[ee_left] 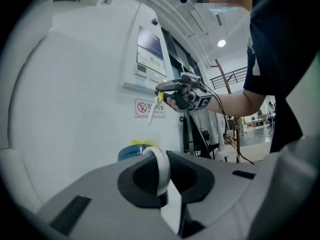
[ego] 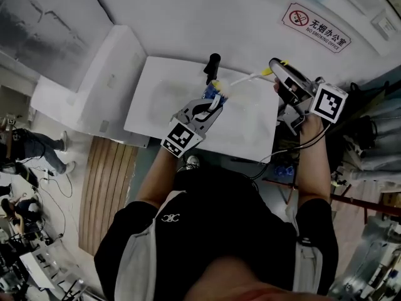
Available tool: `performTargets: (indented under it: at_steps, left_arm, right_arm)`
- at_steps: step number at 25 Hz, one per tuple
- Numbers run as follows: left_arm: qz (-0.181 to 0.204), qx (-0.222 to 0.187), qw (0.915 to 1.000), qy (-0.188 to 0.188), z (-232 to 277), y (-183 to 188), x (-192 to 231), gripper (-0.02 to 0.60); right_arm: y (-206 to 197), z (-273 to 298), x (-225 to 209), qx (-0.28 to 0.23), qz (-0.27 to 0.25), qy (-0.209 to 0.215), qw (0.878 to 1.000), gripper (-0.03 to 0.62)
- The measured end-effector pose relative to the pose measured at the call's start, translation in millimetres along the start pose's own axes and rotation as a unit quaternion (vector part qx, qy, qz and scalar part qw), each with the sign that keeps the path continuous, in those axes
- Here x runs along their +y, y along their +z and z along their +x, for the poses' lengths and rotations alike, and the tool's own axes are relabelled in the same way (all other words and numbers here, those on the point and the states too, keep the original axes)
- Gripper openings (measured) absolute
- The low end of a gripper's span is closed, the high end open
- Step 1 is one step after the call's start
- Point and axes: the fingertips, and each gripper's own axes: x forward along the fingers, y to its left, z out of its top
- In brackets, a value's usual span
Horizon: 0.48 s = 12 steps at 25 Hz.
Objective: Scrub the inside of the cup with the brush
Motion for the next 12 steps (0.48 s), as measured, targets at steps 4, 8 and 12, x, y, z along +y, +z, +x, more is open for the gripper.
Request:
performTargets:
  at_steps: [4,8,12]
  left_arm:
    - [0.019,0.007,0.9998,0.002,1,-1,-2,0.044]
    - [0.03,0.009,0.9995,0.002,2,-2,-4,0.044]
    - [0.029,0.009,0.9995,0.012,-1,-4,1,0.044]
  right_arm:
    - [7,2,-1,-0.013,-0.013,-0.028,0.999,0.056]
    - [25,-4,-13,-0.06,-0.03,-0.08,0.995,0.049]
    - [42,-15,-12,-0.094,-0.043,-0.107,0.989,0.049]
